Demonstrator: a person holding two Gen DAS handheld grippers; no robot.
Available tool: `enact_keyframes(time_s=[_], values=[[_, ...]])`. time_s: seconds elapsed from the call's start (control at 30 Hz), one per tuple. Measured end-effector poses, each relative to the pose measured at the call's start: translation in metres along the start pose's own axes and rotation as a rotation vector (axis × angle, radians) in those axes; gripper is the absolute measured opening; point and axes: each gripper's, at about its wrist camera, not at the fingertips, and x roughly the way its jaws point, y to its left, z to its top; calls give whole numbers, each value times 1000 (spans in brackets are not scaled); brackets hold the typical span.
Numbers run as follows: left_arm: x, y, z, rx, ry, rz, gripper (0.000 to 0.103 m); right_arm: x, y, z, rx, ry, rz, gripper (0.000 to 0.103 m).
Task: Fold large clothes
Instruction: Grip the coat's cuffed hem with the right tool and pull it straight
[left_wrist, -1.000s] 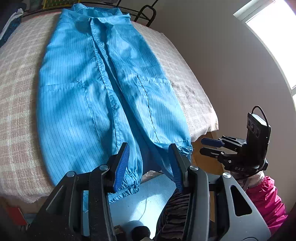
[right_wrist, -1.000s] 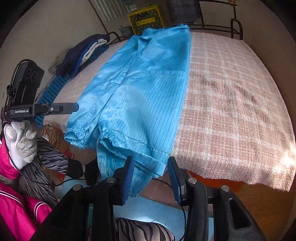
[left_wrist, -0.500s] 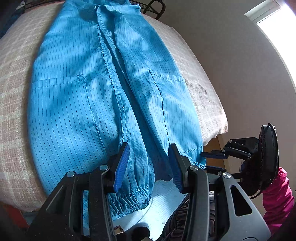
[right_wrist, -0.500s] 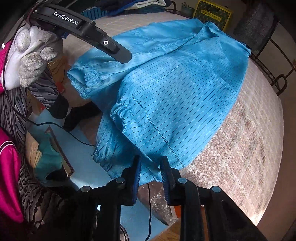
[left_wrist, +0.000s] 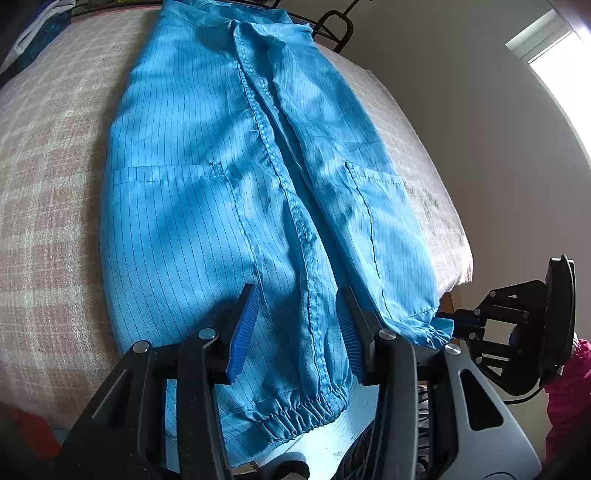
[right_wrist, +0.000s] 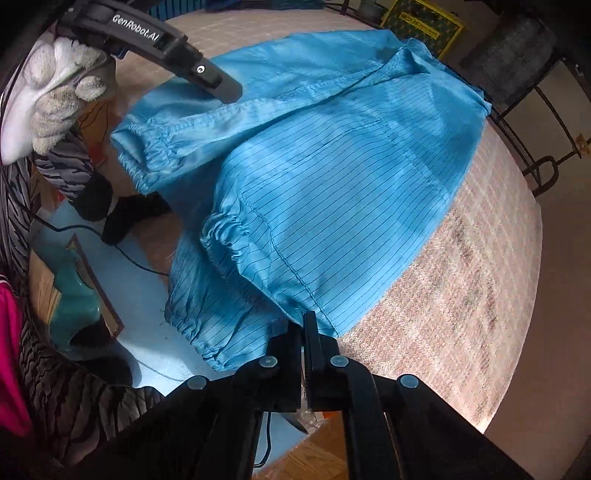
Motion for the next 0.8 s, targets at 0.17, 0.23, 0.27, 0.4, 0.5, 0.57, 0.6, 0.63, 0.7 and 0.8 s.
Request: enact_keyframes(time_s=[0.17,0.23,0.27,0.4,0.5,0.57,0.6,0.63,0.7,0.8], values=[[4,19,-1,-36,0,11,43,-36,-35,-17,316,-147,-46,0],[5,22,-2,-37,-8,5,43,-40,-43,-30,451,-175,-63,0],[5,22,-2,-32,-10,7,43,-37,-45,-37,528,-174,-63,0],[8,22,-2,-1,-17,15,43,-22,-36,-55,696,-104,-30,0],[10,22,1,3,-21,12,43,-19,-20,-52,729,-67,16,0],[10,22,1,-1,-21,7,43,-30,-10,-37,679,-71,11,0],[9,23,1,-4,-21,4,43,-36,-4,-28,636,-84,40,0],[7,24,1,-8,-19,1,43,-40,3,-18,576,-68,88,0],[2,28,1,-25,-15,-11,43,-47,24,-3,448,-48,135,2],[-16,40,-4,-60,-26,-41,43,-55,34,5,356,-39,122,28]])
